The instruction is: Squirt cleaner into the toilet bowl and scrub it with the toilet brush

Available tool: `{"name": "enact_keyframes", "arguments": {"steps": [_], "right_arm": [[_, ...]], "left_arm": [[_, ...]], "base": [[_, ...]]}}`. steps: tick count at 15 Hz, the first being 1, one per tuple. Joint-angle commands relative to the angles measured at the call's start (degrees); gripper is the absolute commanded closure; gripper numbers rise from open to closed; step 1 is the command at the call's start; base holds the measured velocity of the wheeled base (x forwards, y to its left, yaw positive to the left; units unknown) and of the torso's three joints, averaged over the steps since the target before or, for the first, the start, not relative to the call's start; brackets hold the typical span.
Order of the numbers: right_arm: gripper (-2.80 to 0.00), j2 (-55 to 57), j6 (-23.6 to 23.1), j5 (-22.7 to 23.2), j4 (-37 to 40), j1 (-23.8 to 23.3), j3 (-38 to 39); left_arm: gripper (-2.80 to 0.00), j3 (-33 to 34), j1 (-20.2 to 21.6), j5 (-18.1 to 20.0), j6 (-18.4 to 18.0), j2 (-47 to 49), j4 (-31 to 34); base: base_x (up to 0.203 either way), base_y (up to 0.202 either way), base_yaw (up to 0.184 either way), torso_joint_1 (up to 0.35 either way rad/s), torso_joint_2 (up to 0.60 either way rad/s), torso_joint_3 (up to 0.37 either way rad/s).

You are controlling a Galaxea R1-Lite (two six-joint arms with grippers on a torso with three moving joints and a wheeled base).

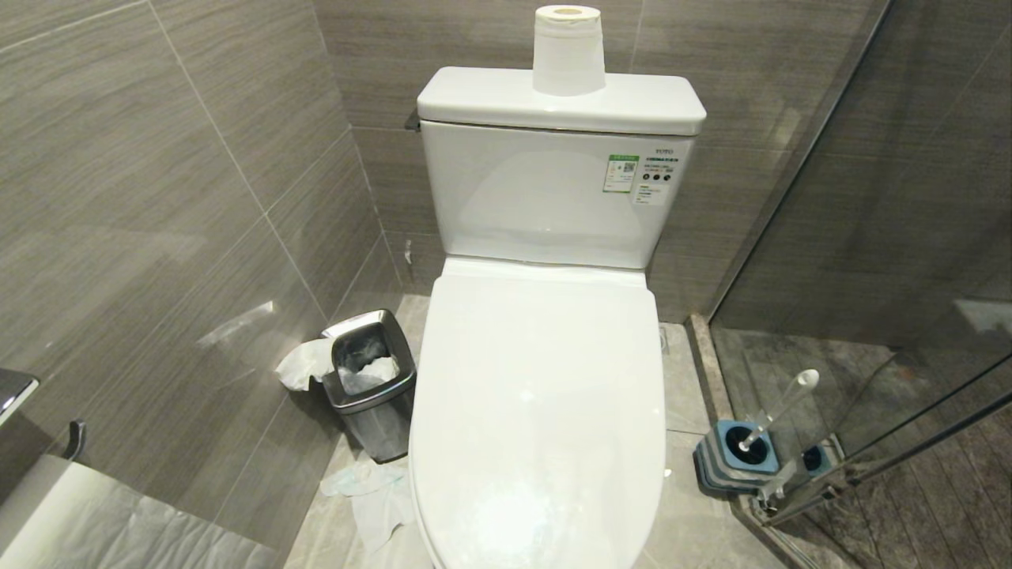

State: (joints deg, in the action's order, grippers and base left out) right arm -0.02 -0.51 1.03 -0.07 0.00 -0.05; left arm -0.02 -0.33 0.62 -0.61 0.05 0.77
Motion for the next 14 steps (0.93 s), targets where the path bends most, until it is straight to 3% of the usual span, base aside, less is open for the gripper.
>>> {"name": "enact_keyframes", "arguments": {"steps": [1, 14], "right_arm": [[0.00, 0.02, -0.02, 0.03, -0.01, 0.00, -0.02], [0.00, 0.02, -0.02, 0.03, -0.01, 0.00, -0.04]], "left_arm": [[0.00, -0.06, -0.02, -0.01, -0.01, 0.04, 0.02], [0.00, -0.06, -0.01, -0.01, -0.01, 0.04, 0.02]], "base": [[0.000, 0.000, 0.000, 0.000, 0.00, 0.000], [0.000, 0.000, 0.000, 0.000, 0.00, 0.000]]}}
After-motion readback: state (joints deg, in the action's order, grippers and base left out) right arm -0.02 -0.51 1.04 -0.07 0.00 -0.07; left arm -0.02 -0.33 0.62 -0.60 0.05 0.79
